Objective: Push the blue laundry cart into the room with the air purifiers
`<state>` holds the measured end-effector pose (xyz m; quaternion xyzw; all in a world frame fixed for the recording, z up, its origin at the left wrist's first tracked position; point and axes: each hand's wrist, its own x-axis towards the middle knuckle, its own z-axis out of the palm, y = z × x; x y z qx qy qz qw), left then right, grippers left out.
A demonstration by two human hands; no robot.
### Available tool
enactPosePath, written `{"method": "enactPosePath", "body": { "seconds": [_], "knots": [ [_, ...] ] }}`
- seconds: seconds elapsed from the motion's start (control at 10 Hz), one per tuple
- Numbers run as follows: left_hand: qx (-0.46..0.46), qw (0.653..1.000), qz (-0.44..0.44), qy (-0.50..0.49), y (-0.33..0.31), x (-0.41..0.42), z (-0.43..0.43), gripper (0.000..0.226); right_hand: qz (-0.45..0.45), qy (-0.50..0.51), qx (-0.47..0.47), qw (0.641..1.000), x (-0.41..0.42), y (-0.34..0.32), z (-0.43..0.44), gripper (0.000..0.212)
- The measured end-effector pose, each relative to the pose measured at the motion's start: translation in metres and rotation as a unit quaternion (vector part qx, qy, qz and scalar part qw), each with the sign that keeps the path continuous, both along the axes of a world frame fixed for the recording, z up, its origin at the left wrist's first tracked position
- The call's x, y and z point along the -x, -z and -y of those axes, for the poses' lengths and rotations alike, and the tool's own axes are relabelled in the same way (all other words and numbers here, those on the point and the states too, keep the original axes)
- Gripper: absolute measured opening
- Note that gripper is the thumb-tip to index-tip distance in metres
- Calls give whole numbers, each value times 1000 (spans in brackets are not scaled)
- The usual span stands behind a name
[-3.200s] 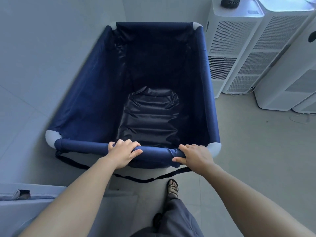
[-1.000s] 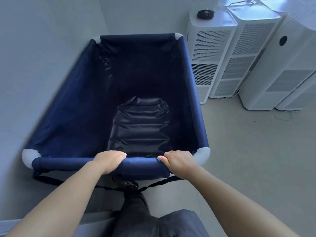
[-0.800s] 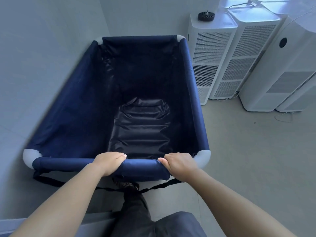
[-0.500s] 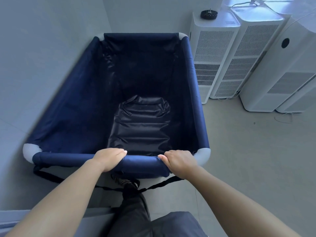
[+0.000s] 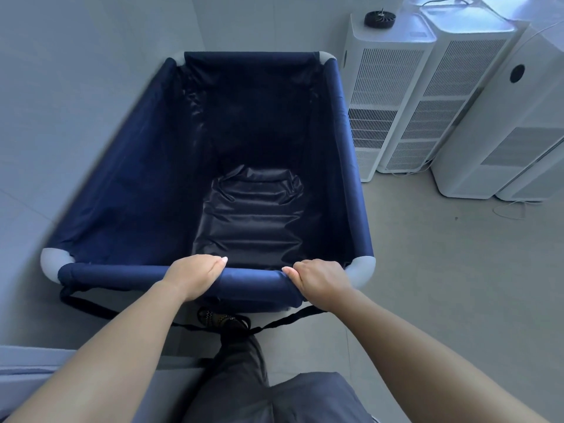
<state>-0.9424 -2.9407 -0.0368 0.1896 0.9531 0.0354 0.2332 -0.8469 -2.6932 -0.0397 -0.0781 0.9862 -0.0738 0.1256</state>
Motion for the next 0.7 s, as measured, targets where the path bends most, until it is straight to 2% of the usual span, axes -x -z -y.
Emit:
{"method": "enactPosePath", "body": {
  "seconds": [0.3,0.4,0.6,0.7],
  "knots": [
    [25,1000,-11,16,-4,1,-2,40,-22,-9,13,1000,-1,5,1,36],
    [30,999,-10,22,-6,3,-1,38,-15,18,37,999,1,5,1,42],
    [-29,996,-84,-5,-17,-1,6,31,-16,59,83,995,2,-9,4,39],
    [-91,992,-79,-25,-22,-8,9,26,-34,95,102,990,4,-16,5,39]
  ]
}}
